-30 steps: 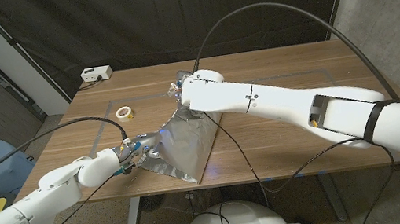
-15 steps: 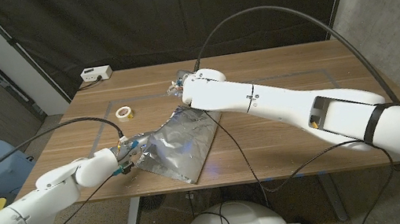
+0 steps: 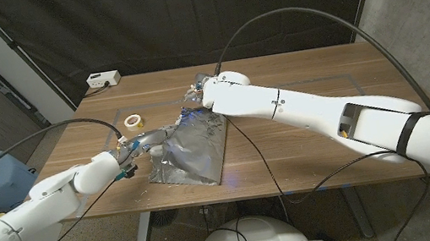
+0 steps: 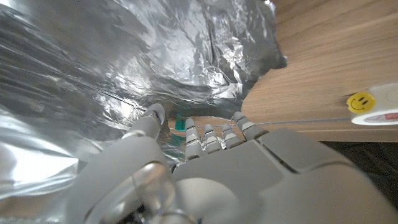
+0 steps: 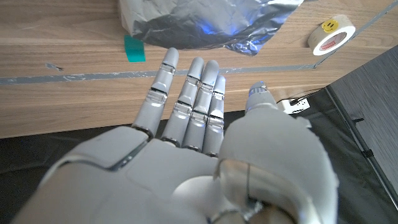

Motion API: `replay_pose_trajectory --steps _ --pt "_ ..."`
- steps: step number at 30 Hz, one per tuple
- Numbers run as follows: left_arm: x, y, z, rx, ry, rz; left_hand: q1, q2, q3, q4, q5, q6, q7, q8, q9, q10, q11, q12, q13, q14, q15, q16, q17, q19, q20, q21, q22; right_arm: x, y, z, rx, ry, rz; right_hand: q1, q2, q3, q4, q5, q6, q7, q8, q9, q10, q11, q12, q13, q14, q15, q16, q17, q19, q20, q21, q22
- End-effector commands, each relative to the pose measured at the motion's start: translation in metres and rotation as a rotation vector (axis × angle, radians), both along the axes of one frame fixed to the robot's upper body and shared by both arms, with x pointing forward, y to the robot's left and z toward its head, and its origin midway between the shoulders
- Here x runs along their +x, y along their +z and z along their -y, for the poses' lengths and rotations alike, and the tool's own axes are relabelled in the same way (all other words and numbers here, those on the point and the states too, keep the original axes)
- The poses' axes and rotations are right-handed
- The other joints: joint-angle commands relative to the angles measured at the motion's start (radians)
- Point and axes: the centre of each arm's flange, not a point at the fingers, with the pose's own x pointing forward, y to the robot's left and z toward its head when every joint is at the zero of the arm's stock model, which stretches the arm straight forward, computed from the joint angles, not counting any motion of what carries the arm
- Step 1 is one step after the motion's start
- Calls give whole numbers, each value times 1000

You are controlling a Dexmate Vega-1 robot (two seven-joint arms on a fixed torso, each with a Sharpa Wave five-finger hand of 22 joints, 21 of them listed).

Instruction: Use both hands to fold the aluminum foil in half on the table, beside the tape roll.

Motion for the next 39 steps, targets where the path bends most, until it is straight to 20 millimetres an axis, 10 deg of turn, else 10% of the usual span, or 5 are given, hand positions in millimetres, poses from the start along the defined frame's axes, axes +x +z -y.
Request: replay_pose_trajectory --steps 1,39 --pt "-11 19 -11 -42 49 30 8 -3 -4 0 8 0 8 1 0 10 -6 5 4 -4 5 4 3 0 8 -1 2 6 4 12 14 -8 -2 3 7 7 -3 3 -8 1 5 1 -7 5 -2 5 1 6 -5 3 3 8 -2 2" --pt "-58 8 -46 -278 207 32 14 4 -11 8 5 -12 63 -6 -1 -2 40 -1 5 -12 89 2 4 -6 49 -3 2 12 5 39 49 -18 -9 1 12 13 -16 0 -28 1 9 -5 -19 10 -8 2 -9 10 -12 12 6 12 -5 2"
